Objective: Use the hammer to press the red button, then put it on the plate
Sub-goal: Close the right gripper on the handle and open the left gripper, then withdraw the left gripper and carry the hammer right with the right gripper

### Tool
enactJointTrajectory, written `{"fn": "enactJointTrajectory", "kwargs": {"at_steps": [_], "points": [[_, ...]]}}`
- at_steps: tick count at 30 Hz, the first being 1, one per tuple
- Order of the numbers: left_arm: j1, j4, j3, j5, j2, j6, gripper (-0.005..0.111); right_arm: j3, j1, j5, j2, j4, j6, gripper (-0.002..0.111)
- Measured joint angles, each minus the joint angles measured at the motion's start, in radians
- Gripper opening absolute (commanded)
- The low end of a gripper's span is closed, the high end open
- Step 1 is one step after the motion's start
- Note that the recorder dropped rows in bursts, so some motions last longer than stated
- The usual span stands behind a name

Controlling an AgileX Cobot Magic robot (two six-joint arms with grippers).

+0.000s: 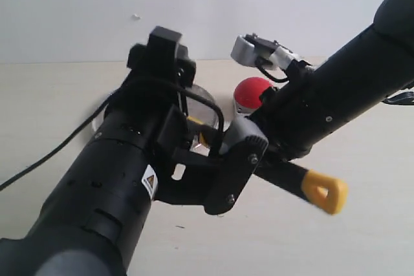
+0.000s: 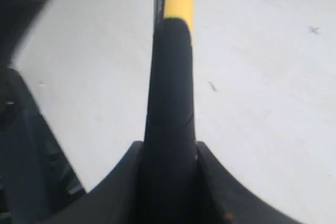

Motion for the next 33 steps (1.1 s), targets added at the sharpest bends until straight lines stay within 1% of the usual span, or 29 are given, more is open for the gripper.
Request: {"fn": "enactJointTrajectory", "kwargs": {"at_steps": [3, 6, 10, 12, 13, 15, 16, 18, 20, 21, 22, 24, 28, 30, 33], "points": [[0.0, 0.015, -0.004, 0.024, -0.016, -0.04, 0.078, 0.013, 0.0, -0.02, 0.007, -0.116, 0.058, 0.0], [0.003, 0.015, -0.004, 0.025, -0.045, -0.121, 0.078, 0.013, 0.0, -0.068, -0.011, -0.225, 0.147, 0.0], [0.024, -0.033, -0.004, 0.03, -0.108, -0.241, 0.078, 0.013, 0.0, -0.155, -0.07, -0.348, 0.26, 0.0], [0.043, -0.069, -0.004, 0.03, -0.139, -0.321, 0.075, 0.013, 0.0, -0.186, -0.11, -0.412, 0.314, 0.0], [0.057, -0.093, -0.004, 0.03, -0.154, -0.38, 0.071, 0.013, 0.0, -0.199, -0.127, -0.441, 0.339, 0.0], [0.095, -0.146, -0.004, 0.032, -0.178, -0.53, 0.058, 0.013, 0.0, -0.234, -0.173, -0.527, 0.412, 0.0], [0.122, -0.181, -0.004, 0.032, -0.189, -0.61, 0.049, 0.013, 0.0, -0.25, -0.199, -0.563, 0.445, 0.0], [0.179, -0.248, -0.003, 0.032, -0.202, -0.727, 0.027, 0.013, 0.0, -0.291, -0.257, -0.652, 0.527, 0.0], [0.246, -0.287, 0.021, 0.034, -0.208, -0.821, -0.001, 0.013, 0.0, -0.336, -0.324, -0.724, 0.602, 0.0], [0.277, -0.292, 0.042, 0.028, -0.208, -0.857, 0.001, 0.013, 0.0, -0.359, -0.353, -0.746, 0.633, 0.0], [0.308, -0.292, 0.069, 0.009, -0.208, -0.904, 0.0, 0.013, 0.0, -0.38, -0.381, -0.77, 0.652, 0.0], [0.354, -0.249, 0.13, -0.062, -0.212, -1.013, 0.0, 0.028, 0.0, -0.45, -0.452, -0.803, 0.679, 0.0], [0.454, -0.054, 0.253, -0.339, -0.245, -1.322, 0.0, 0.111, 0.0, -0.625, -0.571, -0.834, 0.686, 0.0], [0.509, -0.022, 0.273, -0.466, -0.268, -1.375, 0.0, 0.181, 0.0, -0.727, -0.611, -0.854, 0.688, 0.0], [0.613, 0.001, 0.277, -0.663, -0.309, -1.368, 0.0, 0.275, 0.0, -0.844, -0.625, -0.865, 0.69, 0.0]]}}
